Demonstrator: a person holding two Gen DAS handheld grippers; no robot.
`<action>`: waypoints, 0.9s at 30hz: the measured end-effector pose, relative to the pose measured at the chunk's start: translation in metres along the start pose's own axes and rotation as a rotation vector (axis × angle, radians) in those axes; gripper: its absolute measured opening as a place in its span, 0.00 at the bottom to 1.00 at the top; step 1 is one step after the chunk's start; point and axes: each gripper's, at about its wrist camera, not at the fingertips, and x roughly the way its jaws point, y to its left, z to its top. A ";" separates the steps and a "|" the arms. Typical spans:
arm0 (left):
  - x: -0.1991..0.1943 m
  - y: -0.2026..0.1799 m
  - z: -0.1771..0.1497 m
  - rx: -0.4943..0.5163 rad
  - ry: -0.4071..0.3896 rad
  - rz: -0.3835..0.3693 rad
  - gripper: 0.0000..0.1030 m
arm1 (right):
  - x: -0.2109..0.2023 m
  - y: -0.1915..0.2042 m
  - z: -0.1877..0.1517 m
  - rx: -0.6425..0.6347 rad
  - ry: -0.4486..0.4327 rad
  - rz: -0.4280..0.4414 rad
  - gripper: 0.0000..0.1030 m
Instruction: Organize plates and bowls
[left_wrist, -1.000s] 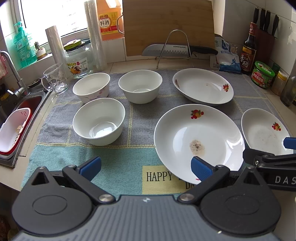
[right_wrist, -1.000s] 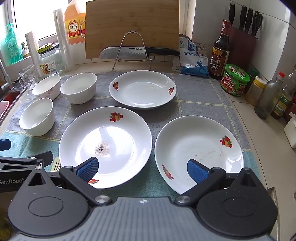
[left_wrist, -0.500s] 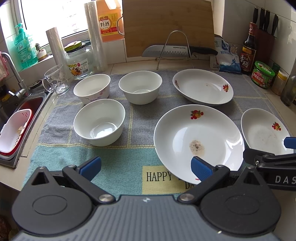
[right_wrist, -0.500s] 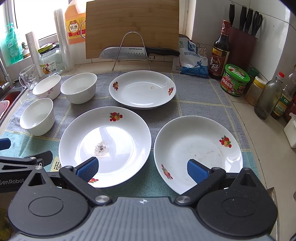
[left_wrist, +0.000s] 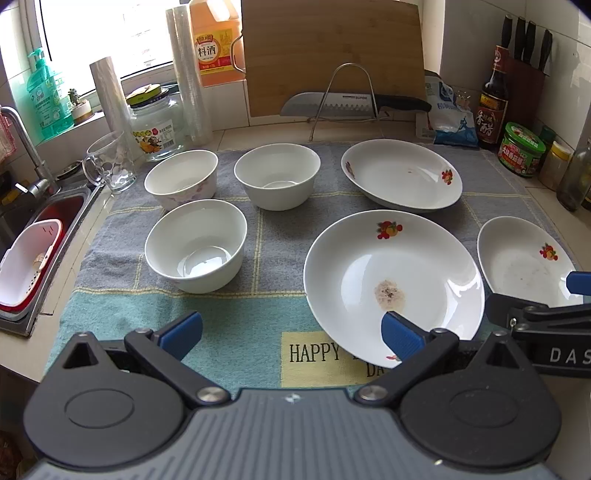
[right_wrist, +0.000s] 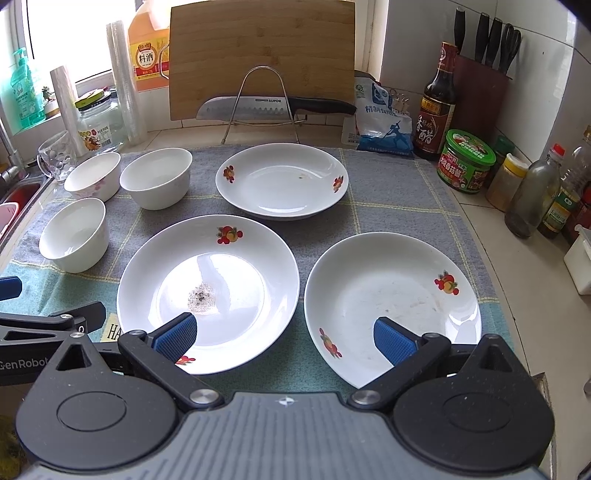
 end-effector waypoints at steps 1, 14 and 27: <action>0.000 0.000 0.000 0.000 0.000 0.000 0.99 | 0.000 0.000 0.000 0.000 0.000 0.000 1.00; -0.001 0.000 -0.001 0.002 -0.008 0.000 0.99 | -0.003 0.001 -0.001 -0.002 -0.008 -0.001 1.00; -0.005 0.000 -0.002 0.004 -0.020 -0.006 0.99 | -0.006 0.001 -0.002 0.001 -0.017 -0.002 1.00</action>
